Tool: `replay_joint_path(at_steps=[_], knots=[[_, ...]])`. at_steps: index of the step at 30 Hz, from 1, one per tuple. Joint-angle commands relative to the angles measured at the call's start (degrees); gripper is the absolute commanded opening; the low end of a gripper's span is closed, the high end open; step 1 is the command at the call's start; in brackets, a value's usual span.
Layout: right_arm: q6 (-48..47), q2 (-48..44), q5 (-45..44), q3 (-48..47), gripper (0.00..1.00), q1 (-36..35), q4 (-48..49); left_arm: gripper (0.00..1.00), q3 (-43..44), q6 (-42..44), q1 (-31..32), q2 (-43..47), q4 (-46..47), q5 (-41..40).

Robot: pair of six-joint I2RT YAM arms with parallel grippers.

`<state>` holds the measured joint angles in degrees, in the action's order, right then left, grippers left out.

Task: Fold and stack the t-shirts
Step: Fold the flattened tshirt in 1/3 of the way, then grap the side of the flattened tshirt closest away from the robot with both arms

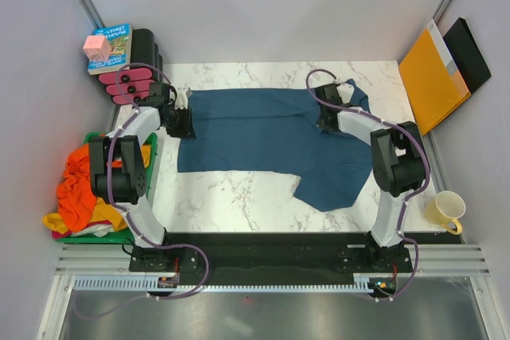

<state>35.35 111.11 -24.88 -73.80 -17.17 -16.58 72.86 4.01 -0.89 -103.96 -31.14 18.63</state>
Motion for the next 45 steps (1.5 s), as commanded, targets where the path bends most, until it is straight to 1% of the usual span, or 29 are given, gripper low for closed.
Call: replay_joint_path(at_steps=[1, 2, 8, 11, 14, 17, 18, 20, 21, 23, 24, 26, 27, 30, 31, 33, 40, 45], knots=[[1.0, 1.4, 3.3, -5.5, 0.08, -0.1, -3.1, 0.31, -0.8, -1.5, 0.2, 2.4, 1.1, 1.7], [1.4, 2.3, 3.8, -5.5, 0.08, -0.2, -4.8, 0.31, -0.9, -1.5, 0.3, 2.6, 1.0, 1.7], [2.9, 1.3, 3.1, -1.0, 0.08, -0.1, -5.0, 0.31, -1.5, -0.7, 0.2, 4.6, 0.2, 1.4], [0.9, -0.5, 1.0, -2.3, 0.09, 0.0, -4.8, 0.31, -2.0, -0.1, 0.2, 5.3, -0.4, 1.2], [-2.0, -2.4, -2.2, -6.1, 0.14, 0.0, -4.8, 0.32, -2.6, 0.0, 0.2, 7.5, -0.4, 1.3], [-4.2, -5.1, -3.4, -9.8, 0.26, 0.0, -5.2, 0.35, -3.1, 0.1, 0.3, 10.6, -0.4, 1.5], [-4.3, -6.9, -3.4, -10.8, 0.34, 0.0, -5.6, 0.38, -3.7, 0.2, 0.3, 11.5, -0.5, 1.4], [-4.0, -9.3, -3.3, -10.8, 0.42, -0.1, -6.5, 0.4, -4.7, 0.7, 0.2, 14.5, -0.9, 0.4], [-3.8, -12.1, -3.2, -9.5, 0.45, -0.3, -6.7, 0.42, -6.0, 1.1, 0.3, 15.7, -1.1, -0.2], [-3.3, -15.3, -3.8, -7.2, 0.45, -1.0, -6.8, 0.43, -7.9, 1.7, 0.1, 18.5, -1.6, -1.8], [-3.2, -18.4, -4.2, -4.4, 0.46, -1.5, -6.8, 0.43, -9.6, 2.0, 0.1, 19.1, -2.1, -2.2], [-3.0, -21.8, -5.6, -1.4, 0.46, -2.7, -7.0, 0.44, -11.3, 2.2, 0.1, 20.1, -4.1, -4.1], [-3.0, -24.9, -6.2, 1.7, 0.46, -3.0, -7.1, 0.44, -12.3, 2.2, 0.1, 20.0, -5.1, -4.6], [-2.9, -30.7, -7.4, 7.0, 0.46, -4.1, -7.9, 0.44, -13.6, 1.7, -0.5, 18.5, -8.9, -6.1], [-2.9, -31.9, -7.7, 8.0, 0.46, -4.3, -8.1, 0.44, -13.8, 1.7, -1.1, 18.1, -10.3, -4.6], [-2.7, -35.2, -8.0, 11.0, 0.46, -5.2, -8.9, 0.44, -14.7, 1.8, -1.2, 16.9, -10.3, -4.5], [-1.1, -41.8, -9.3, 18.0, 0.46, -7.0, -10.9, 0.43, -13.4, 0.7, -1.6, 10.8, -10.6, -4.0], [-0.5, -44.5, -9.2, 21.9, 0.46, -7.0, -11.3, 0.43, -13.2, -0.1, -1.5, 9.4, -10.6, -6.8]])
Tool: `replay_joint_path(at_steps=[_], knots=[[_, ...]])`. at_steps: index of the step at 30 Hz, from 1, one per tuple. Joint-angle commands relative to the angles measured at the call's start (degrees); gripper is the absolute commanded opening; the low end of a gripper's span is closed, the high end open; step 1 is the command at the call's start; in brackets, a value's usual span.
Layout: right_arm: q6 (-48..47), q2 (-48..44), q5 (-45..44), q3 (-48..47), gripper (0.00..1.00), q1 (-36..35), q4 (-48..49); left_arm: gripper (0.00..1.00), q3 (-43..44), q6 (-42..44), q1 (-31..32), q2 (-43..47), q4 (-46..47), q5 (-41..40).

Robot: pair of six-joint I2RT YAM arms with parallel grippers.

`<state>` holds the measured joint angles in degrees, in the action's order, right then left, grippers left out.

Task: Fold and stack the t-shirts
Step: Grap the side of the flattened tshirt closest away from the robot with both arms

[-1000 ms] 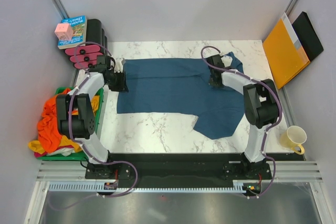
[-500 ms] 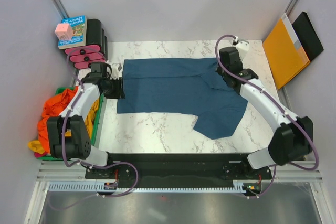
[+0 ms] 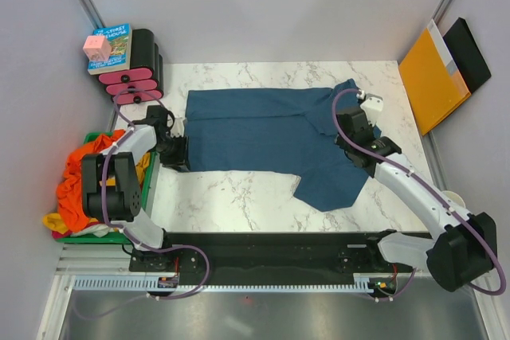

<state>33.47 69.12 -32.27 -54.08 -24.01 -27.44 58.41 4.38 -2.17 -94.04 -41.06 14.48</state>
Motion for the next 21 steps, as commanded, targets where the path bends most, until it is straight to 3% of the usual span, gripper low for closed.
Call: replay_joint_path(at_steps=[1, 7, 17, 21], knots=[[1.7, -2.8, -1.5, 2.6, 0.46, -0.2, -0.4, 0.43, 1.3, -0.7, -0.3, -0.4, -0.4, -3.4], [2.5, -2.9, -0.6, 5.0, 0.46, -0.2, 0.4, 0.45, 0.4, -1.4, -0.4, 0.6, 1.9, -8.4], [2.8, -1.9, 0.5, 5.3, 0.46, -0.3, 1.1, 0.41, 1.9, -0.5, -0.4, -6.4, 1.2, -6.1], [3.8, -2.8, 0.9, 6.0, 0.46, -0.4, -0.1, 0.21, 2.3, -0.2, -0.4, -7.4, 0.7, -4.7]])
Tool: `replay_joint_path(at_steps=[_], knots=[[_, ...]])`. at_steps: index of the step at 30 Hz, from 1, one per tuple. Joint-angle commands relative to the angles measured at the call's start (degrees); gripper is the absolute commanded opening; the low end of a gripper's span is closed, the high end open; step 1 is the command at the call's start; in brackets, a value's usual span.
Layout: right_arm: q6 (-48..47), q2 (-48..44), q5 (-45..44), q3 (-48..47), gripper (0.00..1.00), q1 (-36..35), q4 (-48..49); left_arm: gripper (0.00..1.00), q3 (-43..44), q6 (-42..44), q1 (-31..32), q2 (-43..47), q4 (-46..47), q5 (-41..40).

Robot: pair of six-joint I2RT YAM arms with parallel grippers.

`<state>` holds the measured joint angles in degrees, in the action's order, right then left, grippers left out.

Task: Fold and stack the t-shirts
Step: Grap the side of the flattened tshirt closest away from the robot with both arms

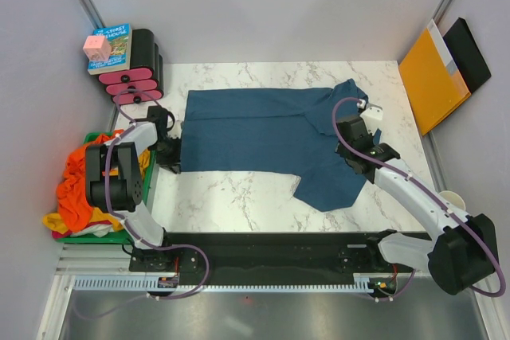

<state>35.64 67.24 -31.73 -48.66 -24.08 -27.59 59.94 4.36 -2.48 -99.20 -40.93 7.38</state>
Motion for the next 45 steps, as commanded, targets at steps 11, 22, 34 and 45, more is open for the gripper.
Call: replay_joint_path(at_steps=[11, 22, 34, 45], knots=[[10.5, -7.2, 7.3, 7.7, 0.46, -1.1, -7.5, 0.02, 0.4, 0.1, 0.0, -0.6, 0.6, 4.8], [20.2, -12.7, 8.0, 15.4, 0.48, -9.1, -16.4, 0.02, -0.4, 0.3, 0.1, 1.6, 0.9, 6.9], [27.8, -10.3, 10.0, 15.4, 0.5, -16.0, -20.4, 0.02, 0.0, 0.2, 0.4, 2.7, 0.8, 7.0], [31.1, 0.7, 9.1, 18.8, 0.51, -20.2, -12.3, 0.02, -0.1, 0.0, 0.4, 3.3, 0.8, 6.9]])
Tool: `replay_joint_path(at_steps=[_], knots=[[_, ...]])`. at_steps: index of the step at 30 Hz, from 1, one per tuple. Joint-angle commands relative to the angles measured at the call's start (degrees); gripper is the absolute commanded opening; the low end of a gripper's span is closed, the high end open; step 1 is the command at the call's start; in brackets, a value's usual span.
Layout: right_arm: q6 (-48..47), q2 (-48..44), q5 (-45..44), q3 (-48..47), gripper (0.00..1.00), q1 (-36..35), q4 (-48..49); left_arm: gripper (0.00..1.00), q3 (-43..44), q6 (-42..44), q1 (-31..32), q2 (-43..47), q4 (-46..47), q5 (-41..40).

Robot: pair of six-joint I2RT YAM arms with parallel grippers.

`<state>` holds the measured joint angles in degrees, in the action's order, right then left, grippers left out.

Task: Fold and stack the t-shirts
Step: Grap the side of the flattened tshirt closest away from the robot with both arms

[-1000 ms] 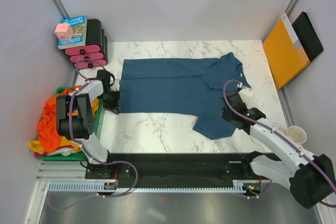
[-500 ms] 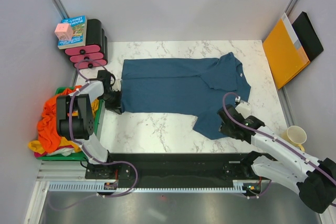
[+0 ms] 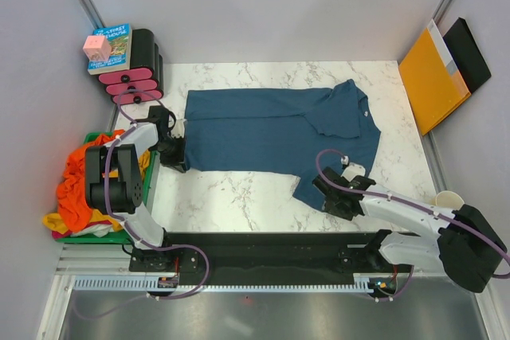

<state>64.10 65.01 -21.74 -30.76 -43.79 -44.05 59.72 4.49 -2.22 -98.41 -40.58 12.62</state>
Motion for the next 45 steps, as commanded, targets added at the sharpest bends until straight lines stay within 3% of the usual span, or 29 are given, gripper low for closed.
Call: replay_joint_path(at_steps=[1, 3, 5, 10, 11, 20, 25, 31, 32, 36, 38, 45], knots=[[2.7, 3.9, -1.3, 0.9, 0.51, -0.6, 5.3, 0.02, 0.1, -0.1, 0.1, 2.5, 0.5, 1.6], [4.3, 6.3, -2.4, 0.4, 0.44, -0.6, 6.3, 0.02, 0.1, 0.0, 0.1, 2.5, 0.5, 1.5], [6.2, 7.4, -3.6, -0.3, 0.26, -1.5, 4.8, 0.02, 0.1, 0.0, 0.1, 2.6, 0.5, 1.4], [7.8, 4.7, -6.6, -0.1, 0.1, -4.8, 4.2, 0.02, 0.0, 0.0, 0.1, 2.3, 0.6, 1.7], [7.9, 4.3, -7.1, -0.7, 0.02, -5.0, 3.8, 0.02, 0.0, 0.0, 0.0, 2.3, 0.6, 1.8], [6.6, 4.1, -14.7, -12.1, 0.0, -8.7, -0.3, 0.02, 0.6, -0.1, 0.1, 2.2, 0.6, 2.0], [1.2, 11.4, -18.2, -20.0, 0.0, -8.6, 0.3, 0.02, 0.7, 0.1, 0.0, 2.0, 0.6, 2.1], [-3.3, 23.5, -16.5, -26.4, 0.0, -8.6, 3.5, 0.02, 0.7, 0.2, 0.1, 2.3, 0.6, 2.1], [-3.7, 24.5, -16.1, -27.1, 0.03, -8.7, 4.2, 0.02, 0.7, 0.2, 0.1, 2.5, 0.6, 2.1], [-4.6, 25.4, -18.9, -30.1, 0.44, -8.7, 4.1, 0.02, 0.3, 0.4, 0.1, 3.4, 0.5, 2.1], [-4.5, 23.6, -20.9, -30.3, 0.53, -8.6, 3.5, 0.02, 0.2, 0.6, 0.1, 3.8, 0.6, 2.1], [-2.4, 16.6, -23.1, -27.2, 0.55, -8.0, 0.3, 0.02, 0.1, 0.3, 0.1, 3.8, 0.7, 2.6]])
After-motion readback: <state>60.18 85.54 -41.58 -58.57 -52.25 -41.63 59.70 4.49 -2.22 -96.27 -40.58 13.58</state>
